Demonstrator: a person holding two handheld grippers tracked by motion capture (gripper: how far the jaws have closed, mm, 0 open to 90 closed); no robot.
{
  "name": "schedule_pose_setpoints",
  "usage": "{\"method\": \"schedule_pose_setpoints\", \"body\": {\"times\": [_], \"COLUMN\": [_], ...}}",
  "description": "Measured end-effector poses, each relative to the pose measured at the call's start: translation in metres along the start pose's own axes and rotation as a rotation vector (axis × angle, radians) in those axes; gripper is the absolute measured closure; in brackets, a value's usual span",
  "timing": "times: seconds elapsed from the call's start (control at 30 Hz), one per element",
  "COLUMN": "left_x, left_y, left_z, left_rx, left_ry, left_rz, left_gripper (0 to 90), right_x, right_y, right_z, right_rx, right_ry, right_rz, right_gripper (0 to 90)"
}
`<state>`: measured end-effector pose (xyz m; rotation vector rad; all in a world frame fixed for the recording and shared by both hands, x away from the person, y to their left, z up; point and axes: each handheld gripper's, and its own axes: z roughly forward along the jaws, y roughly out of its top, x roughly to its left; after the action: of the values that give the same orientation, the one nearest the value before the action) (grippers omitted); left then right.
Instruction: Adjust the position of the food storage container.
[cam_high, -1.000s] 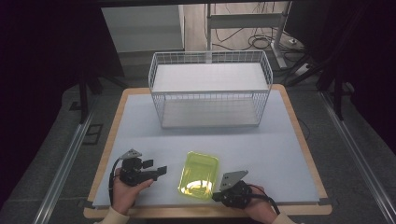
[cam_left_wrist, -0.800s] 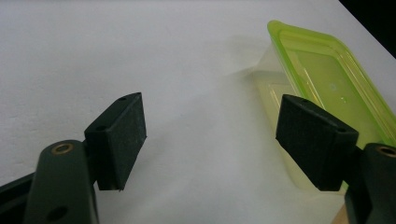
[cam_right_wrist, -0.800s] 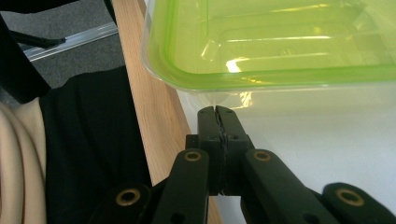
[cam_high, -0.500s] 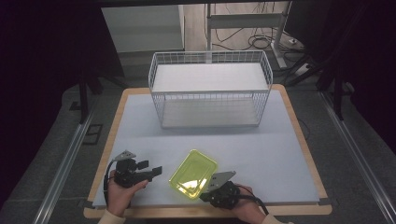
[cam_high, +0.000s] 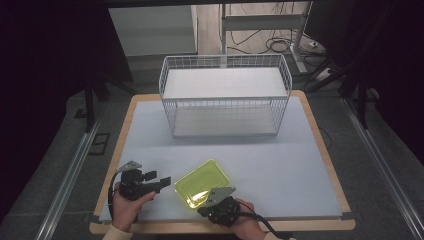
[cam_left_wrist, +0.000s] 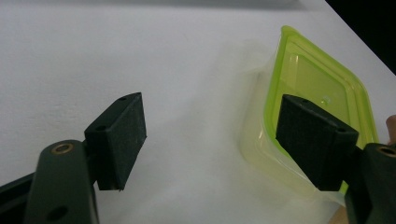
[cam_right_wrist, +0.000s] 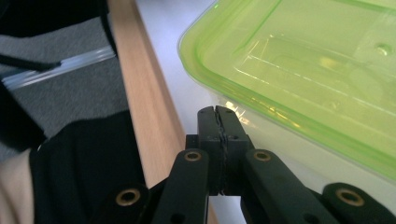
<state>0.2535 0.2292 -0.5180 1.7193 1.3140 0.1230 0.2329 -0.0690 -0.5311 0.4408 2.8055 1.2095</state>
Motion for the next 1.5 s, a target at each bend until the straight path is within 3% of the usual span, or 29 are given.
{"method": "schedule_pose_setpoints", "body": {"times": [0.1,0.3,0.4,0.57,0.67,0.7,0.73,0.9,1.0,1.1,1.2,1.23,1.27,1.37,1.43,1.47,1.5], "left_x": [0.001,0.002,0.002,0.001,0.002,0.002,0.002,-0.004,-0.007,-0.012,-0.012,-0.012,-0.012,-0.011,-0.011,-0.011,-0.010], "left_y": [0.000,0.000,0.000,-0.002,-0.003,-0.004,-0.004,-0.010,-0.013,-0.017,-0.017,-0.017,-0.017,-0.018,-0.018,-0.018,-0.018], "left_z": [-0.001,-0.001,-0.002,-0.008,-0.014,-0.017,-0.017,-0.020,-0.019,-0.016,-0.015,-0.013,-0.013,-0.012,-0.011,-0.011,-0.010], "left_rx": [-0.002,-0.001,-0.004,-0.023,-0.026,-0.022,-0.022,0.049,0.074,0.103,0.106,0.110,0.110,0.119,0.121,0.121,0.127], "left_ry": [0.001,0.005,0.006,0.007,-0.009,-0.015,-0.015,-0.011,-0.016,-0.008,-0.008,-0.007,-0.007,-0.006,-0.006,-0.006,-0.007], "left_rz": [-0.002,-0.005,-0.007,0.007,0.008,0.005,0.005,0.004,0.017,0.042,0.041,0.041,0.041,0.042,0.038,0.038,0.039], "left_gripper": [24.3,24.3,24.5,28.6,41.9,53.8,59.9,87.6,90.0,90.0,90.0,90.0,90.0,90.0,90.0,90.0,90.0], "right_x": [0.000,0.000,0.000,0.003,0.001,-0.003,-0.005,-0.021,-0.029,-0.047,-0.055,-0.066,-0.066,-0.078,-0.081,-0.081,-0.083], "right_y": [0.004,0.009,0.008,-0.001,-0.010,-0.015,-0.016,-0.023,-0.028,-0.039,-0.045,-0.053,-0.053,-0.065,-0.068,-0.068,-0.069], "right_z": [0.006,0.014,0.012,-0.005,-0.022,-0.036,-0.041,-0.071,-0.083,-0.102,-0.109,-0.116,-0.116,-0.125,-0.127,-0.127,-0.130], "right_rx": [-0.022,-0.027,-0.028,-0.029,-0.031,-0.040,-0.048,-0.098,-0.112,-0.131,-0.134,-0.131,-0.131,-0.132,-0.143,-0.143,-0.147], "right_ry": [-0.026,-0.028,-0.024,-0.011,-0.016,-0.030,-0.037,-0.098,-0.130,-0.192,-0.214,-0.228,-0.228,-0.250,-0.273,-0.273,-0.288], "right_rz": [0.027,0.049,0.050,0.047,0.058,0.070,0.076,0.108,0.128,0.176,0.200,0.233,0.233,0.286,0.304,0.304,0.322], "right_gripper": [90.0,90.0,90.0,90.0,90.0,90.0,90.0,90.0,90.0,90.0,89.9,85.4,85.4,63.1,52.7,52.7,42.9]}}
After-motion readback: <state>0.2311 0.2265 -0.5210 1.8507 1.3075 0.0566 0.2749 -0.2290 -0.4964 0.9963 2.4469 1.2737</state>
